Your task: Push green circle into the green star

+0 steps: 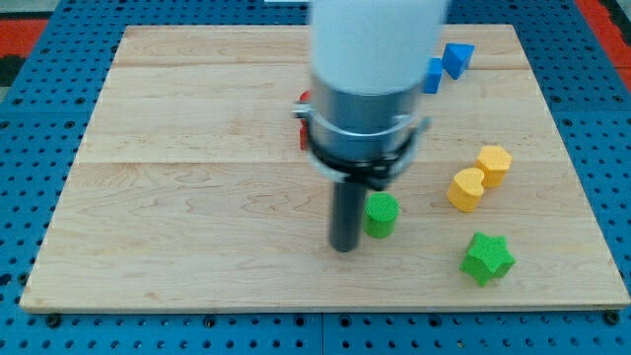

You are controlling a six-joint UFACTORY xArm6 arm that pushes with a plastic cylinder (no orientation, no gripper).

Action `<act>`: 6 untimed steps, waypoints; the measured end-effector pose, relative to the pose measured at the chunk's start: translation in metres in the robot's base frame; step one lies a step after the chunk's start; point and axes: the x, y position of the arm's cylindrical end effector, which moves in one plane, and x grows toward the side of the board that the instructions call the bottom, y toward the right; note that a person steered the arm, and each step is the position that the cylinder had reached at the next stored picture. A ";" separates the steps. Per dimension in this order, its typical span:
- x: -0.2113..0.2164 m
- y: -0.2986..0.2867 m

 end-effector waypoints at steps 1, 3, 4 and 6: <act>-0.035 0.006; 0.000 0.080; -0.009 0.084; -0.044 0.110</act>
